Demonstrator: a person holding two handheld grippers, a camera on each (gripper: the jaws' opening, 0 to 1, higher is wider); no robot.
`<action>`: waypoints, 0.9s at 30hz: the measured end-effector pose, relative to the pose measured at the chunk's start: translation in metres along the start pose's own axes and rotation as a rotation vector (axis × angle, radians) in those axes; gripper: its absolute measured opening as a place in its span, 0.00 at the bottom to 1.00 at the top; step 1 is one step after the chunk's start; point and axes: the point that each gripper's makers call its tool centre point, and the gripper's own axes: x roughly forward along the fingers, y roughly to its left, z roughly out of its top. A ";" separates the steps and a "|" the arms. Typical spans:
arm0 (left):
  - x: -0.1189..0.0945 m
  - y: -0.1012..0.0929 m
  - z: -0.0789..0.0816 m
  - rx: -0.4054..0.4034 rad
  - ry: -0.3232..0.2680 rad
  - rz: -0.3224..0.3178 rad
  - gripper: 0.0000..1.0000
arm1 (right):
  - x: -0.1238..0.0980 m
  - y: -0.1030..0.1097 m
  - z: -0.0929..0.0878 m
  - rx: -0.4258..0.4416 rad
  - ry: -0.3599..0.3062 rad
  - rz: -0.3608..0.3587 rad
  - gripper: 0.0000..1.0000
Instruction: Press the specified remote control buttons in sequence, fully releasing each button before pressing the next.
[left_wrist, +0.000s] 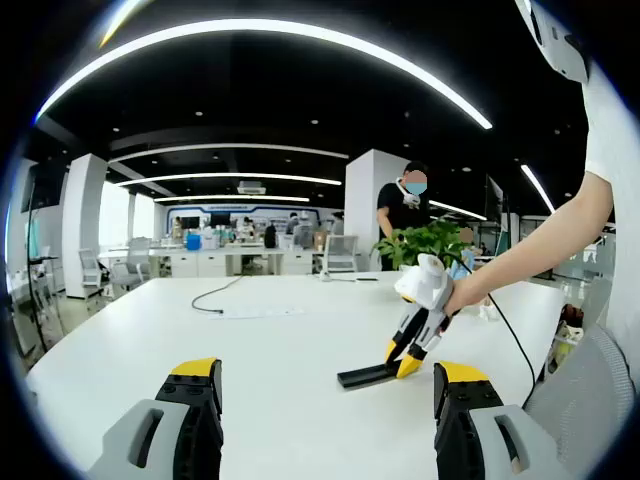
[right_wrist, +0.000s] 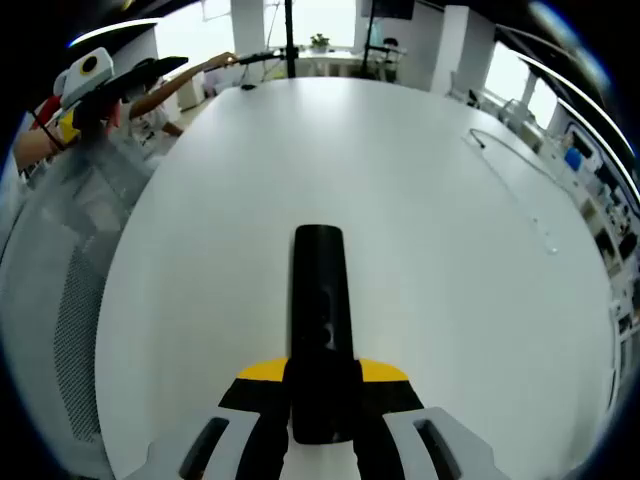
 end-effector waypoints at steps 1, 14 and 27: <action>0.000 0.000 0.000 -0.001 0.001 -0.001 0.90 | 0.000 -0.001 0.000 -0.002 -0.003 -0.002 0.21; -0.001 0.000 0.000 -0.002 0.001 -0.002 0.90 | 0.001 -0.006 0.003 -0.013 -0.019 0.003 0.21; 0.000 0.000 -0.002 -0.004 0.014 -0.003 0.90 | 0.002 -0.015 0.005 -0.020 -0.025 0.004 0.21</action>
